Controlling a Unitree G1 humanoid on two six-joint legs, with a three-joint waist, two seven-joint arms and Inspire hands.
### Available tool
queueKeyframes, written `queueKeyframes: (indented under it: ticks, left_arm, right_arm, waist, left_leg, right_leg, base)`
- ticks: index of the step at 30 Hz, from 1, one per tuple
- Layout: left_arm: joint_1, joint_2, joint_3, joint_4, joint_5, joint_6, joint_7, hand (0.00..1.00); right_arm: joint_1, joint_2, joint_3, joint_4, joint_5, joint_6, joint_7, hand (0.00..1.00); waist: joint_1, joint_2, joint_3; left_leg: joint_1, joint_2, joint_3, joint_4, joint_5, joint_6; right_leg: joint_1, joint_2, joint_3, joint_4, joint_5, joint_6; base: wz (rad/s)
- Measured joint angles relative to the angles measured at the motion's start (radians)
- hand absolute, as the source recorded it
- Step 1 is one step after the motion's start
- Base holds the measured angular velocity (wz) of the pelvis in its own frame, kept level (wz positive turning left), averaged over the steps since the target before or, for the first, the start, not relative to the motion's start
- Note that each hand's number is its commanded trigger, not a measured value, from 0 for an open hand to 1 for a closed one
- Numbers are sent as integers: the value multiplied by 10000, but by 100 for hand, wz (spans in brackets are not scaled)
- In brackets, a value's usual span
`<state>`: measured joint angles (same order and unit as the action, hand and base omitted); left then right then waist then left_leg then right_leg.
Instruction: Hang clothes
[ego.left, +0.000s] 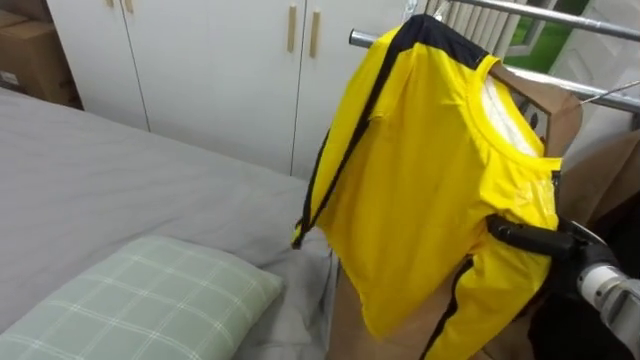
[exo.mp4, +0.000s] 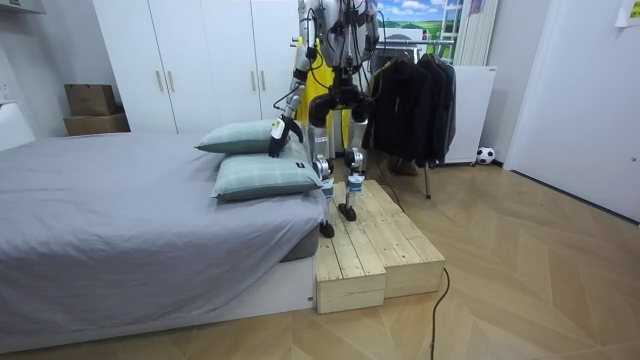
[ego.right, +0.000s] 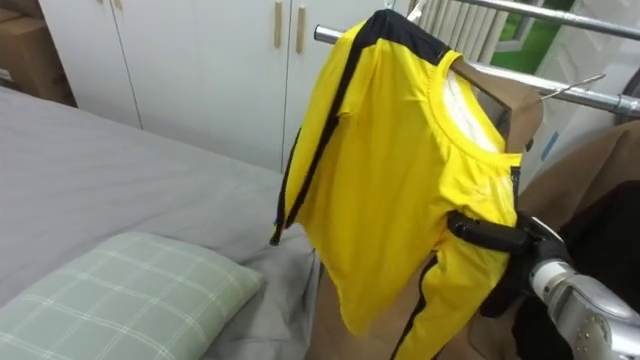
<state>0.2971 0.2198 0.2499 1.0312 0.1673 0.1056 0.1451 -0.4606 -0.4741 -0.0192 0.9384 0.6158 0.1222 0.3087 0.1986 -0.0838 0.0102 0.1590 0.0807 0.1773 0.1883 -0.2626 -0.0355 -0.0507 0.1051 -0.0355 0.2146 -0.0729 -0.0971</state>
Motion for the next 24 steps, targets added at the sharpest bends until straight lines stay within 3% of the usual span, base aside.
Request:
queueKeyframes:
  ticks: [2, 6, 11, 13, 16, 24]
  left_arm:
    - [-25, -22, -1, -3, -96, -1, -6, 0]
    - [-8, -44, 10, -39, -206, -3, -6, 0]
    - [-211, -25, 10, -39, -410, -14, 16, 0]
    - [-261, -18, 27, -35, -549, -23, 129, 0]
    - [-209, -1, 29, -33, -572, -24, 304, 0]
    - [-220, 8, 25, -181, -635, -27, 567, 0]
  right_arm:
    - [25, 34, 0, 126, -121, -163, 21, 100]
    - [119, 91, -8, 478, -314, -649, 138, 100]
    - [182, 256, -9, 906, -331, -1002, 402, 100]
    - [477, 510, -30, 1203, -324, -1301, 433, 100]
    - [806, 584, -21, 1221, -304, -1545, 528, 100]
    - [1125, 844, -205, 1809, -229, -1501, 661, 100]
  waist:
    - [1, 84, 17]
    - [-29, 234, -39]
    - [-104, 185, -47]
    - [-93, 177, -42]
    - [-93, 110, -50]
    - [-275, 50, -40]
  left_leg:
    - [72, 19, -27, 21, 1, 0]
    - [112, 29, -170, 26, 3, 1]
    - [170, 70, -271, 23, 4, -2]
    - [324, 85, -287, 17, 3, -5]
    - [427, 97, -288, 16, 1, -8]
    - [380, 104, -319, -31, -67, -72]
  right_leg:
    - [151, 10, -28, -135, 27, 3]
    - [291, 11, -105, -305, 20, 13]
    - [418, 14, -223, -467, 5, 5]
    - [645, 25, -235, -477, -38, -16]
    - [719, 37, -232, -456, -106, -19]
    - [702, 75, -170, -444, -98, -11]
  base:
    - [5]
    - [8]
    - [10]
    - [5]
    - [3]
    - [2]
